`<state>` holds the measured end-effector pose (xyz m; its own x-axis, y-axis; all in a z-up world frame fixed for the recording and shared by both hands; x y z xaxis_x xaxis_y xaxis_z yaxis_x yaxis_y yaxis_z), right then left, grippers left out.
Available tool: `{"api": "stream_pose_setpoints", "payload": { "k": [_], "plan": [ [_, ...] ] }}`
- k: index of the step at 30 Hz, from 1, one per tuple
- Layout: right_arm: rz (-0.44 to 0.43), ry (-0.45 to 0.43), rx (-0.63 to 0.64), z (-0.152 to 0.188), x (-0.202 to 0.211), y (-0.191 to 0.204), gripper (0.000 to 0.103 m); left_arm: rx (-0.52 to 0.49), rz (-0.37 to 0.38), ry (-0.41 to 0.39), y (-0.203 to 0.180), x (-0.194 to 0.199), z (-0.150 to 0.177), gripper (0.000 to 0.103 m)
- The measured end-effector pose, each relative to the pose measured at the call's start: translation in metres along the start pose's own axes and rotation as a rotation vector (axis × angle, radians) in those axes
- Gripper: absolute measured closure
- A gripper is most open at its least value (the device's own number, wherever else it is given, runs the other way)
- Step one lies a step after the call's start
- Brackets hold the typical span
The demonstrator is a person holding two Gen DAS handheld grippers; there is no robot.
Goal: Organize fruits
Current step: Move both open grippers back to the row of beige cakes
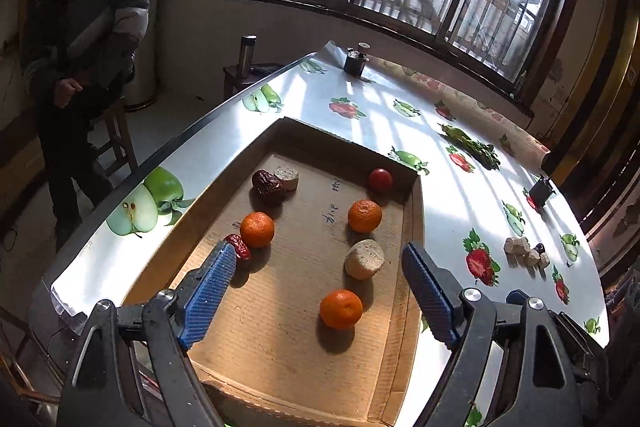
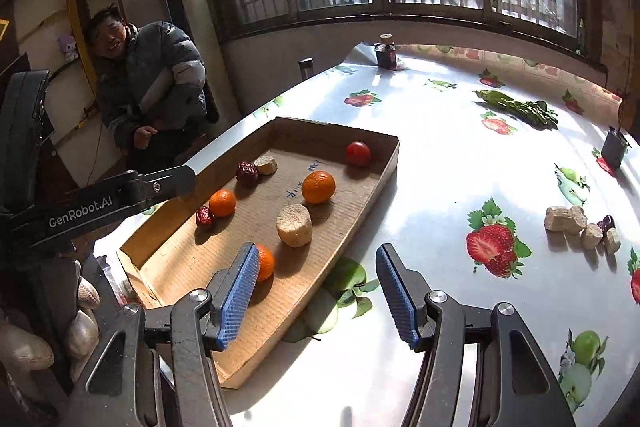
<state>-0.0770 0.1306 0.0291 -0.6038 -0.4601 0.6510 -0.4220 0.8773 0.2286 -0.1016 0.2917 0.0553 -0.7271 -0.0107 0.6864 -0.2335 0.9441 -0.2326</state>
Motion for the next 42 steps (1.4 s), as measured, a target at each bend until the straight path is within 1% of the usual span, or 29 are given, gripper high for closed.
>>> {"api": "stream_pose_setpoints", "payload": {
  "k": [2, 7, 10, 13, 16, 18, 23, 42],
  "plan": [
    [0.034, -0.012, -0.074, 0.006, 0.014, -0.027, 0.037, -0.064, -0.007, -0.018, -0.023, 0.007, 0.004, 0.018],
    [0.17, -0.051, -0.217, 0.024, 0.047, -0.091, 0.037, -0.184, 0.013, -0.03, -0.075, 0.015, 0.017, 0.018],
    [0.223, -0.068, -0.281, 0.032, 0.064, -0.118, 0.036, -0.239, -0.009, -0.034, -0.097, 0.015, 0.028, 0.018],
    [0.285, -0.091, -0.304, 0.039, 0.078, -0.134, 0.036, -0.293, -0.043, -0.042, -0.114, 0.015, 0.04, 0.018],
    [0.313, -0.106, -0.29, 0.041, 0.082, -0.135, 0.034, -0.346, -0.107, -0.07, -0.123, 0.016, 0.047, 0.018],
    [0.319, -0.109, -0.273, 0.043, 0.082, -0.132, 0.032, -0.371, -0.13, -0.081, -0.126, 0.017, 0.05, 0.018],
    [0.317, -0.107, -0.24, 0.044, 0.079, -0.127, 0.031, -0.389, -0.142, -0.081, -0.131, 0.015, 0.05, 0.018],
    [0.314, -0.066, -0.234, 0.046, 0.063, -0.126, 0.031, -0.387, -0.134, -0.021, -0.127, -0.003, 0.055, 0.018]
  ]
}}
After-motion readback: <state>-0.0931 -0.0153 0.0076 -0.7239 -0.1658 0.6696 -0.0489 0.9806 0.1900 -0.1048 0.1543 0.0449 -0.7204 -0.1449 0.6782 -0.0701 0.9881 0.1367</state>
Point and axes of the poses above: each gripper's, at about its wrist camera, not at the fingertips, and x roughly against the way its jaws point, y to its left, z to its underside, the point moved 6 cm from there along -x, roughly the way its jaws point, and after that the axes turned 2 degrees about y, right-handed, at the moved point
